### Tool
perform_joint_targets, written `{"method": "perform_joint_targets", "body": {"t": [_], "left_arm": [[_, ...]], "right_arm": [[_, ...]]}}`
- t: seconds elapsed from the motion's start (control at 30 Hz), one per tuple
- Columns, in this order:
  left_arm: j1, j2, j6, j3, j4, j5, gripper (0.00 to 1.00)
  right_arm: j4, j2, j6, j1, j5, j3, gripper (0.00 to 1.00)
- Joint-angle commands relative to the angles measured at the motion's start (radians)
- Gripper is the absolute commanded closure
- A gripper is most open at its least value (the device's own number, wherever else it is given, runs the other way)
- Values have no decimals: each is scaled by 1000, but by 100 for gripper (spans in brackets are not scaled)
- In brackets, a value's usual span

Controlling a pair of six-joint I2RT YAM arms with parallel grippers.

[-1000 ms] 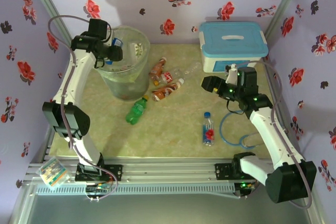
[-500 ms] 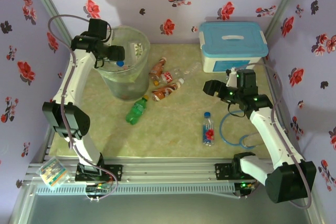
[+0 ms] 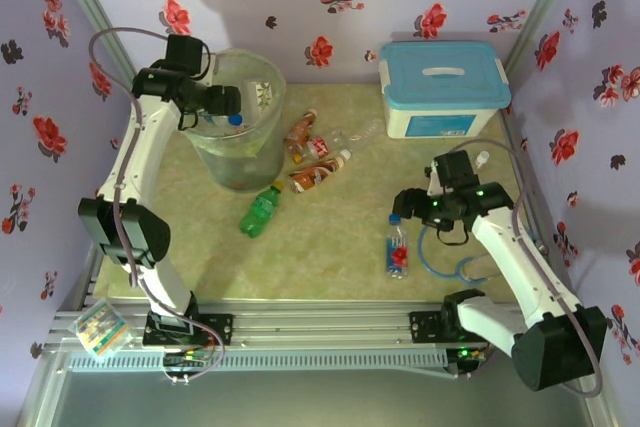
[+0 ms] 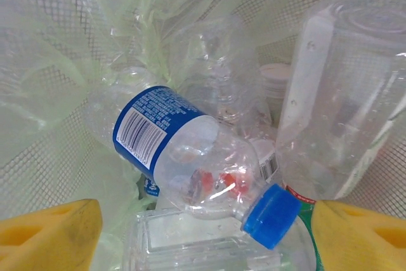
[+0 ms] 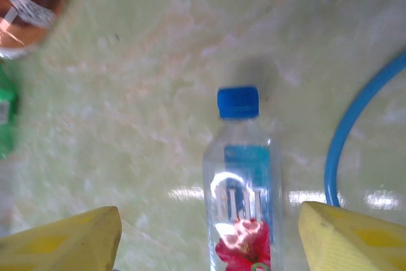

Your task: Put the plastic bottles in the bin

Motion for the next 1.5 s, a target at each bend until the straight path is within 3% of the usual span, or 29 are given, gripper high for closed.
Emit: {"method": "perform_joint_targets", "body": {"t": [0.0, 0.17, 0.33, 0.77, 0.97, 1.23, 1.47], "left_arm": [[-10, -88, 1, 52, 16, 24, 9], [-37, -171, 1, 64, 10, 24, 1], [-69, -272, -18, -2, 20, 26, 0], [-220, -500, -143, -366, 189, 71, 0], [-230, -586, -193, -499, 204, 65, 0], [-229, -672, -242, -556, 188, 65, 0], [-254, -715, -269, -552, 184, 78, 0]], "right_arm": [[-31, 40, 46, 50, 46, -42, 24], [15, 142, 75, 92, 102, -45, 7], [43, 226, 106, 150, 149, -37, 5], [112, 357, 121, 191, 155, -34, 13], [106, 379, 120, 194, 158, -33, 20], [95, 364, 110, 196, 169, -17, 40], [147, 282, 106, 186, 140, 2, 45]]}}
